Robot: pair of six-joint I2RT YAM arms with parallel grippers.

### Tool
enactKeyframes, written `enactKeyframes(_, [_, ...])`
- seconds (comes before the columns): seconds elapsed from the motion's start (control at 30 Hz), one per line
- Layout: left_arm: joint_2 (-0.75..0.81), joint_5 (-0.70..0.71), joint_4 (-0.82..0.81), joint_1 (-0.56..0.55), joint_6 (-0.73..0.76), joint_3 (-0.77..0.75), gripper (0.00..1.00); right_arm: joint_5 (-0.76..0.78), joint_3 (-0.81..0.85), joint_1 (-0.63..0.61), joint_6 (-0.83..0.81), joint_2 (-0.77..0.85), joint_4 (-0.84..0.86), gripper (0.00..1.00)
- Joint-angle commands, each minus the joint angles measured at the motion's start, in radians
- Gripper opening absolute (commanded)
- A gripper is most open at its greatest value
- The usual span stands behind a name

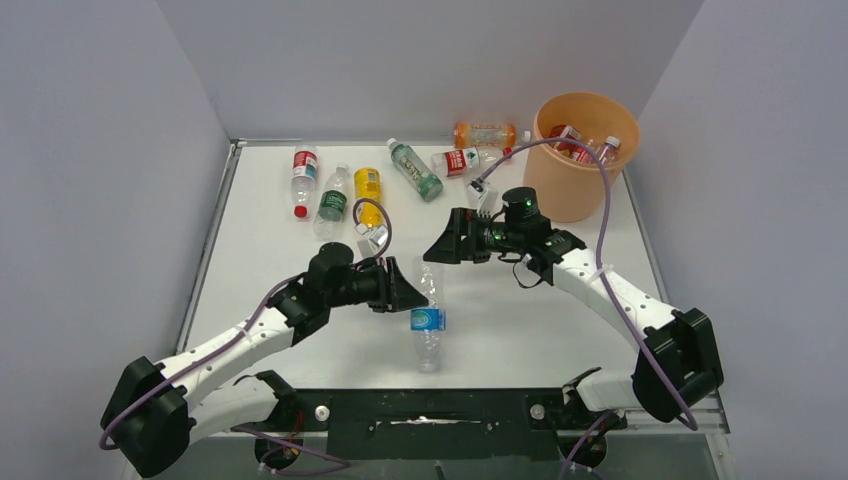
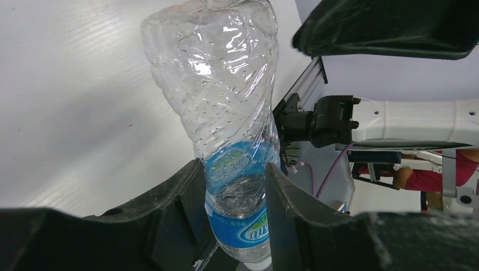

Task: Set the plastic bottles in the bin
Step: Pick up the plastic bottle at the center of the board.

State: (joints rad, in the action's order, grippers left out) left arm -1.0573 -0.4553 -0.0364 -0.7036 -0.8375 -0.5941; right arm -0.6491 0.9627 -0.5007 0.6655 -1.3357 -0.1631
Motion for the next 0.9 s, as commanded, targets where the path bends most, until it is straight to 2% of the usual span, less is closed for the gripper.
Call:
enactKeyframes(0.0, [0.004,-0.052,-0.121,-0.014,-0.014,-0.049,0.38,-0.019,0.016,-0.024,0.012,-0.015,0.066,0.96])
enactKeyframes(0.4, [-0.001,-0.041,-0.131,-0.027,-0.012,-0.050,0.38,-0.008,0.025,-0.067,0.002,-0.045,0.055,0.94])
enactKeyframes(0.7, [0.000,-0.021,-0.114,-0.028,-0.009,-0.049,0.38,-0.002,0.022,-0.075,-0.003,-0.041,0.054,0.69])
enactKeyframes(0.87, [0.010,-0.017,-0.100,-0.028,-0.008,-0.047,0.43,0.007,0.019,-0.075,-0.004,-0.032,0.051,0.63])
